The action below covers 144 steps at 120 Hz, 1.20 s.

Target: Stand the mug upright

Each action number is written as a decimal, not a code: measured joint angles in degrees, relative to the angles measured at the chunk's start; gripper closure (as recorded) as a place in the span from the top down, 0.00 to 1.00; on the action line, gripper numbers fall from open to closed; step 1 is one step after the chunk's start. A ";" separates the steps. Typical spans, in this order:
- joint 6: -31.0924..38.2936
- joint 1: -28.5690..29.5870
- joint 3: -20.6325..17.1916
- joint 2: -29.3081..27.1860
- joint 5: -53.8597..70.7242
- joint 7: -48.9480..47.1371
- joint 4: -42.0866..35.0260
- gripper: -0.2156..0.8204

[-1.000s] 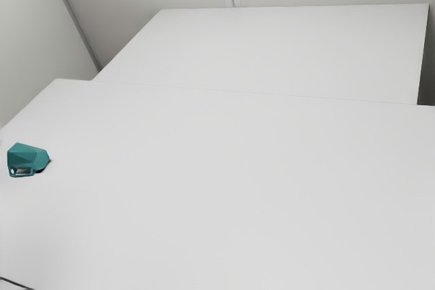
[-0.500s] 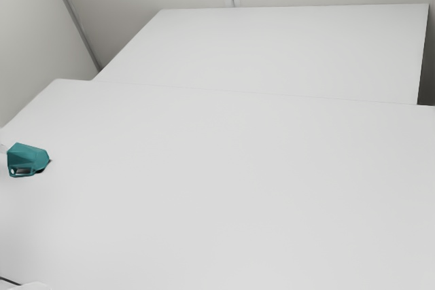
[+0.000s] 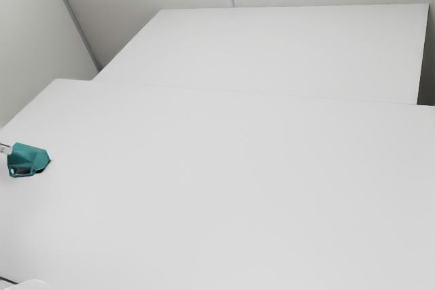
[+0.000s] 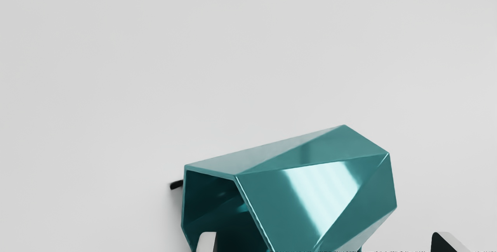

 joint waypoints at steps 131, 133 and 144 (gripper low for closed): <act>-9.33 1.43 -2.62 1.13 0.68 1.04 -0.14 0.19; -9.38 1.43 -2.64 1.10 0.68 1.05 -0.14 0.17; -9.69 1.44 -2.70 0.93 0.71 1.09 -0.13 0.12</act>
